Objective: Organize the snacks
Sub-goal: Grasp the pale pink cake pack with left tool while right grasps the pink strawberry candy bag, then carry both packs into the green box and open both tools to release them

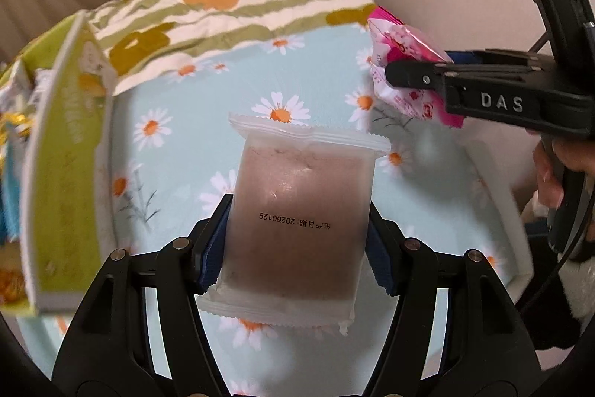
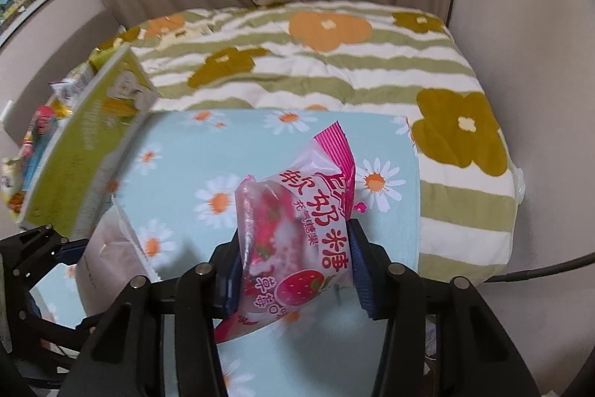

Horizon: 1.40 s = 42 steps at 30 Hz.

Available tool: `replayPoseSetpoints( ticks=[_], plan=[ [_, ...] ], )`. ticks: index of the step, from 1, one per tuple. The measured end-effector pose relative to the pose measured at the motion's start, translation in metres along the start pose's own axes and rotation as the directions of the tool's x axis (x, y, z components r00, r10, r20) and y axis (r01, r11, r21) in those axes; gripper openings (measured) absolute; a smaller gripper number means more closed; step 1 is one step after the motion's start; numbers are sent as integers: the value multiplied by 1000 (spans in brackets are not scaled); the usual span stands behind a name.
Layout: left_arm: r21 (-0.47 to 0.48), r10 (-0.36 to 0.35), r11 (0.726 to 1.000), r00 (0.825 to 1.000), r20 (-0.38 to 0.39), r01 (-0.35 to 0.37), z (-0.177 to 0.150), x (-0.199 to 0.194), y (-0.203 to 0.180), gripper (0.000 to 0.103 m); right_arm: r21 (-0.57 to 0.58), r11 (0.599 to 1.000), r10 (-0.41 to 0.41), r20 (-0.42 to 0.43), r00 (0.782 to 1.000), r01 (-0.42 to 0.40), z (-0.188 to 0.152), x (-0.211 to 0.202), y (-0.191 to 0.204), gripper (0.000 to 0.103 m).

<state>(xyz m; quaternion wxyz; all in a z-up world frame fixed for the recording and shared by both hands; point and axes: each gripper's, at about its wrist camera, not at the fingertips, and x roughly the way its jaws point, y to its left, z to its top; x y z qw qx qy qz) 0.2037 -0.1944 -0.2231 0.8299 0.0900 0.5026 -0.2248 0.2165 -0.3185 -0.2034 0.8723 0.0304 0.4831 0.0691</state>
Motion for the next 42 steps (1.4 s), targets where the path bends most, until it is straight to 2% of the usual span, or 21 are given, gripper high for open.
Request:
replayPoseSetpoints(
  ticks=[6, 13, 19, 23, 32, 36, 42],
  plan=[
    [-58, 8, 998, 997, 74, -4, -29, -65, -4, 61, -37, 999, 20, 72, 997, -17, -13, -60, 34, 45],
    [-129, 42, 991, 991, 131, -25, -61, -137, 6, 61, -91, 991, 109, 139, 984, -97, -26, -122, 84, 45],
    [-187, 107, 980, 976, 192, -70, -72, -187, 44, 61, -133, 979, 178, 178, 968, -156, -18, -150, 130, 45],
    [-235, 145, 968, 963, 225, -91, -69, -208, 90, 61, -159, 972, 204, 196, 959, -174, -7, -157, 164, 45],
    [-285, 184, 952, 956, 230, -115, -55, -218, 207, 61, -155, 969, 222, 221, 949, -191, 38, -137, 236, 45],
    [-301, 193, 945, 959, 208, -125, -45, -203, 260, 61, -140, 971, 219, 220, 951, -192, 58, -117, 270, 45],
    [-321, 172, 940, 974, 144, -119, -34, -164, 322, 61, -113, 976, 205, 194, 959, -186, 82, -82, 306, 45]
  ],
)
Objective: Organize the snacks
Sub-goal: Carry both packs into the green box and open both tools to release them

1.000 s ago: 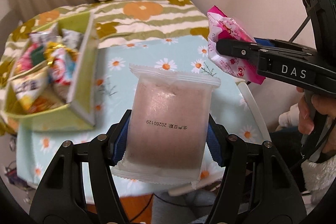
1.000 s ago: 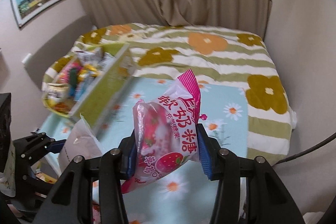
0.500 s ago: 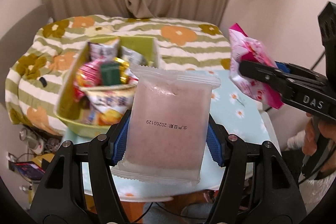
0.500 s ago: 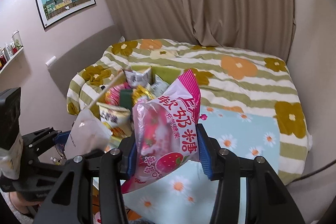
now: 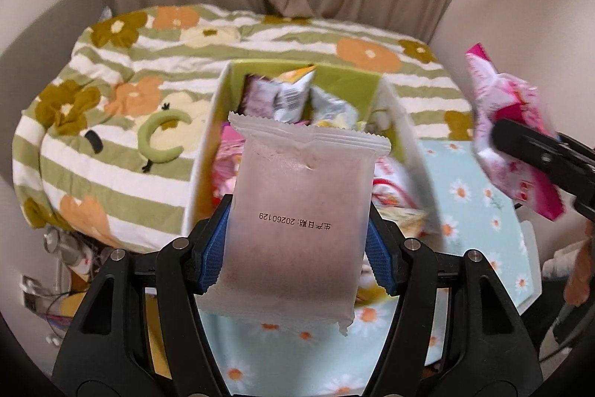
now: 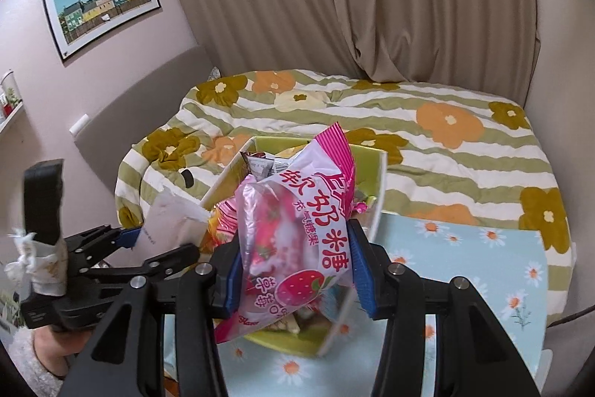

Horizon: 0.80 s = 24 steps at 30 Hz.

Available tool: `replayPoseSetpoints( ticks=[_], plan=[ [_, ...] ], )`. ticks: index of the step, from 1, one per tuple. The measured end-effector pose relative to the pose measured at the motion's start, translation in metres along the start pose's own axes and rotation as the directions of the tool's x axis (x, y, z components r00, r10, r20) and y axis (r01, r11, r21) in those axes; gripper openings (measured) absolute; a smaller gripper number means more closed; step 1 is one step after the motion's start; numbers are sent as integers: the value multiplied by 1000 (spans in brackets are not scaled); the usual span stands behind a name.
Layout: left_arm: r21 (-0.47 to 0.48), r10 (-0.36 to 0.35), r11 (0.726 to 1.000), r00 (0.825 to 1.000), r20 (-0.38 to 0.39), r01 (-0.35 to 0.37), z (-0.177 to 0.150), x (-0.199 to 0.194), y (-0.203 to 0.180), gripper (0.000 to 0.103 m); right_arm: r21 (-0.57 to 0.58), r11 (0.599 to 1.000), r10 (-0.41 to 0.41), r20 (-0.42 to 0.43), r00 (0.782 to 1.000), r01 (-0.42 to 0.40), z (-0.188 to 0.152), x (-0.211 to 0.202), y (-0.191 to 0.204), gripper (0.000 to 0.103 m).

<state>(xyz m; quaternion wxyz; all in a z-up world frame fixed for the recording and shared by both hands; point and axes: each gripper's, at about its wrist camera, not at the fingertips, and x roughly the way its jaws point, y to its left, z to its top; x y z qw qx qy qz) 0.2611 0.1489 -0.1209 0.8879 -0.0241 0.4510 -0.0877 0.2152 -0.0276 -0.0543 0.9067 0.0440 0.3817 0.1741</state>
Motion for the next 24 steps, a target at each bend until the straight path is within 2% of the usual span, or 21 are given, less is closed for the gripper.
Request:
replayPoseSetpoints(
  ticks=[1, 3, 5, 6, 12, 17, 24],
  plan=[
    [-6, -4, 1000, 1000, -15, 4, 2, 8, 6, 62, 4, 1000, -2, -8, 1000, 2, 2, 6, 3, 45],
    [-15, -12, 1000, 999, -41, 12, 6, 22, 14, 70, 8, 1000, -6, -24, 1000, 6, 4, 17, 7, 45],
    [-32, -19, 999, 999, -39, 18, 7, 28, 22, 96, 6, 1000, -11, -39, 999, 11, 5, 25, 10, 45],
    [-38, -16, 999, 999, -28, 15, 6, 27, 24, 99, 5, 1000, -13, -45, 999, 13, 5, 28, 12, 45],
    [-57, -6, 998, 1000, -25, 4, -5, 22, 32, 100, -14, 1000, -9, -76, 997, 8, 7, 40, 17, 45],
    [-75, -7, 997, 999, -34, 5, -16, 16, 29, 100, -48, 998, 27, -88, 996, -32, 19, 47, 26, 45],
    [-74, 17, 997, 999, -40, -20, -16, 15, 37, 100, -64, 994, 75, -155, 985, -86, 37, 85, 42, 47]
  ],
)
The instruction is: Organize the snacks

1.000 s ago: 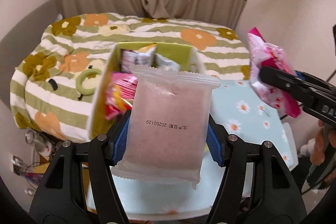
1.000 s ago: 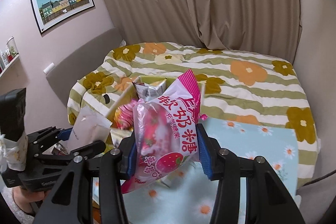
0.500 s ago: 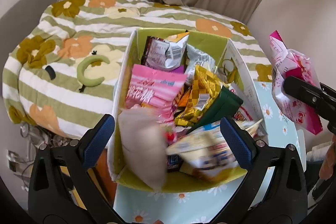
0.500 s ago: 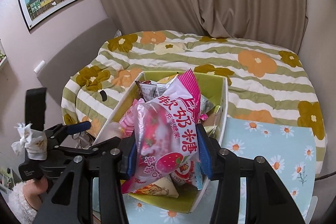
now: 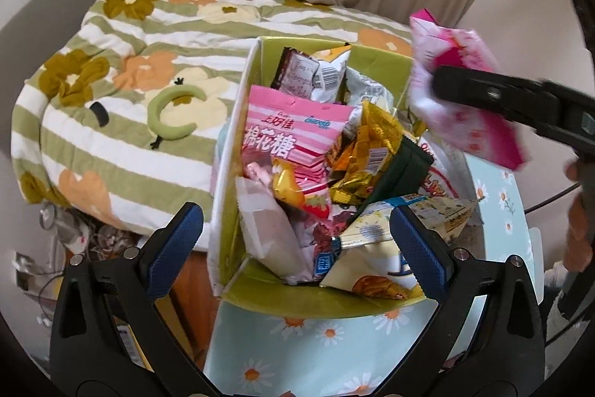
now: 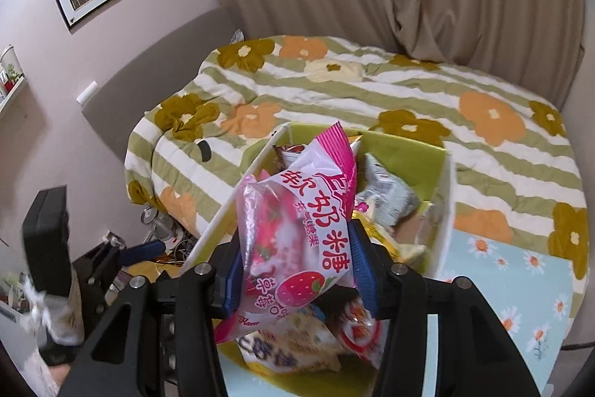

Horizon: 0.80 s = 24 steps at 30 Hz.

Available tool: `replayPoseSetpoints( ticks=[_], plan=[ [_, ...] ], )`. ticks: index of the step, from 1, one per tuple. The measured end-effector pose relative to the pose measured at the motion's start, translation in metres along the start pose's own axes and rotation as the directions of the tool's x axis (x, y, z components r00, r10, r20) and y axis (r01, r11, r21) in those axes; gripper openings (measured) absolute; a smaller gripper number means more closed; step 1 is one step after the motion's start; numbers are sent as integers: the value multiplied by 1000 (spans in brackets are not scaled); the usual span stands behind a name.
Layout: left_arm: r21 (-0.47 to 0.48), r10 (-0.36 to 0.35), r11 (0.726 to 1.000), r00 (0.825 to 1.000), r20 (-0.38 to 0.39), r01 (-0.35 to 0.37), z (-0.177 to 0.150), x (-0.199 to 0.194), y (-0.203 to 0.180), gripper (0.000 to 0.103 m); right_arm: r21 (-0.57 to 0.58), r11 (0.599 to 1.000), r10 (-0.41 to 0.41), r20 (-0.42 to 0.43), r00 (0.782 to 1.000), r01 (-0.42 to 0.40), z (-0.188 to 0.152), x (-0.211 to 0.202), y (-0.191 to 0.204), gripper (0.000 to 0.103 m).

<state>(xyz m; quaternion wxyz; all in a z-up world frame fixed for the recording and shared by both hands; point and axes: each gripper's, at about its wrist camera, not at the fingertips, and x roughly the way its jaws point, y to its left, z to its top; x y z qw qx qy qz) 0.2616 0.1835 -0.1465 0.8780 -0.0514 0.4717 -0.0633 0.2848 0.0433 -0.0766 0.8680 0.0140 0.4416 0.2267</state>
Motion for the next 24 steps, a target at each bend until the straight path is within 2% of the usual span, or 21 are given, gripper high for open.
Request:
replayPoseSetpoints(
  ticks=[2, 4, 6, 11, 15, 20, 24],
  plan=[
    [5, 12, 1000, 1000, -3, -12, 0, 1, 2, 100, 22, 1000, 19, -24, 1000, -18, 4, 15, -1, 52],
    [12, 26, 1000, 1000, -1, -26, -1, 0, 4, 100, 46, 999, 20, -36, 999, -18, 4, 25, -2, 86],
    [21, 39, 999, 999, 1, -39, -4, -1, 4, 100, 62, 998, 5, -11, 1000, -4, -1, 24, -4, 100],
    [22, 42, 999, 999, 2, -42, -10, -4, 0, 100, 71, 997, -43, 27, 999, 41, -14, 14, -6, 102],
    [28, 53, 998, 998, 25, -53, -15, -19, -10, 100, 66, 997, -41, 40, 998, 38, -20, 0, -6, 102],
    [30, 78, 996, 993, 94, -81, -24, -59, -31, 100, 53, 998, -33, 90, 995, 28, -27, -35, -5, 102],
    [19, 76, 997, 986, 148, -80, -35, -95, -50, 100, 37, 998, -47, 152, 987, 42, -41, -81, -6, 102]
  ],
)
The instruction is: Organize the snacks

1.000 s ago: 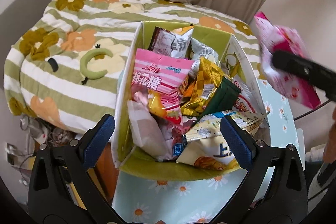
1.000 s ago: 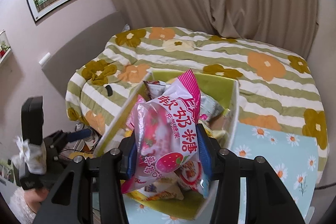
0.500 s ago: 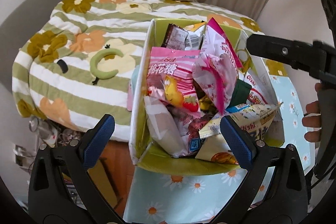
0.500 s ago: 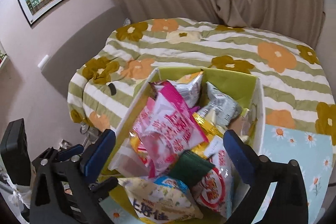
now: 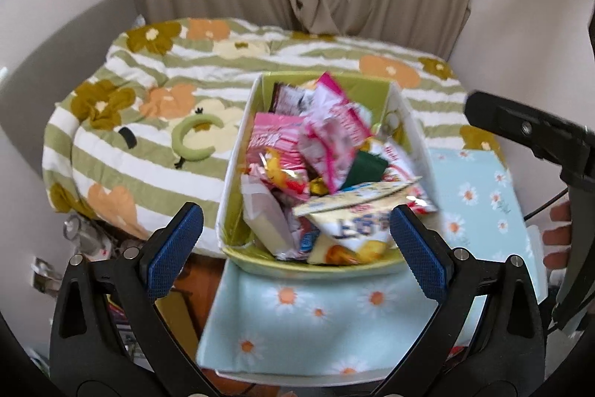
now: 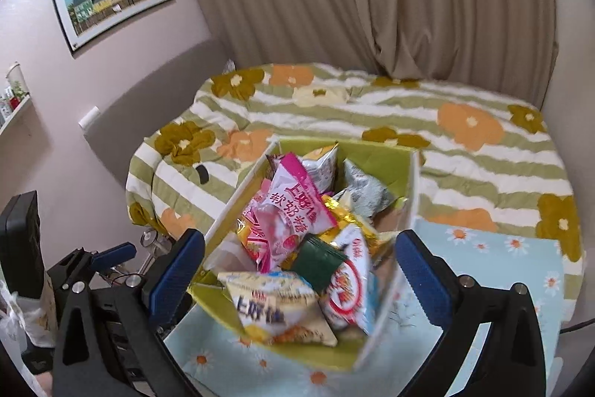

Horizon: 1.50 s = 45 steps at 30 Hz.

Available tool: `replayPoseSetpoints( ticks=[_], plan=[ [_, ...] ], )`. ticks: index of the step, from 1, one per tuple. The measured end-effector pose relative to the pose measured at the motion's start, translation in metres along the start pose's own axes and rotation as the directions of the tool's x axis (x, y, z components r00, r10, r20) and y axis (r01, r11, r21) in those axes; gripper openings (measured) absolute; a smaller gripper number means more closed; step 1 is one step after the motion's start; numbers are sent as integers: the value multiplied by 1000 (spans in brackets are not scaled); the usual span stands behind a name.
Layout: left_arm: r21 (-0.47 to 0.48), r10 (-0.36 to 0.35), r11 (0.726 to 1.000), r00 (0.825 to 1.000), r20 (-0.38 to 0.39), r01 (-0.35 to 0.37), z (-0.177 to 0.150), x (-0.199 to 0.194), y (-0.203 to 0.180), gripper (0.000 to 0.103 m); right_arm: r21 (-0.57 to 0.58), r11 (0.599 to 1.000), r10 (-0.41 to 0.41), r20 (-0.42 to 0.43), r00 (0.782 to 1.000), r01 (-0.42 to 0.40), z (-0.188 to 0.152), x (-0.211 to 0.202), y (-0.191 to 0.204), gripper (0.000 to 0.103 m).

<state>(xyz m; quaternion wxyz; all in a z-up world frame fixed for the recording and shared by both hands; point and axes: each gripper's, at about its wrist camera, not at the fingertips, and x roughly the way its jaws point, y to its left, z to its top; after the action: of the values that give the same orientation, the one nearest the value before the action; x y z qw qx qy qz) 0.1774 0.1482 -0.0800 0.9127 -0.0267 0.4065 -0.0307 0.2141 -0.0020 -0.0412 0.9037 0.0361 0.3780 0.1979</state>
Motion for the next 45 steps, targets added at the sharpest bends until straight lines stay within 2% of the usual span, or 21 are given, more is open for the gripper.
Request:
replayPoseSetpoints(
  ticks=[5, 9, 15, 19, 24, 28, 45],
  plan=[
    [-6, 7, 1000, 996, 91, -7, -12, -56, -22, 102, 18, 998, -57, 68, 996, 55, -17, -66, -8, 102],
    [14, 6, 1000, 989, 150, -9, -22, -91, -42, 102, 39, 989, -143, 108, 984, 140, -42, -115, -16, 102],
    [43, 13, 999, 978, 210, -23, -42, -125, -70, 102, 72, 956, -293, 137, 946, 285, -80, -167, -30, 102],
    [63, 23, 997, 970, 243, -40, -57, -138, -86, 102, 111, 933, -356, 142, 924, 343, -102, -191, -39, 102],
    [74, 6, 997, 968, 250, -25, -67, -145, -98, 102, 122, 912, -406, 151, 901, 391, -120, -204, -41, 102],
    [81, 0, 996, 969, 248, -21, -73, -147, -103, 102, 119, 906, -421, 152, 894, 406, -127, -208, -42, 102],
    [96, 5, 995, 967, 254, -30, -74, -145, -105, 102, 133, 899, -435, 163, 885, 417, -130, -213, -44, 102]
  ],
)
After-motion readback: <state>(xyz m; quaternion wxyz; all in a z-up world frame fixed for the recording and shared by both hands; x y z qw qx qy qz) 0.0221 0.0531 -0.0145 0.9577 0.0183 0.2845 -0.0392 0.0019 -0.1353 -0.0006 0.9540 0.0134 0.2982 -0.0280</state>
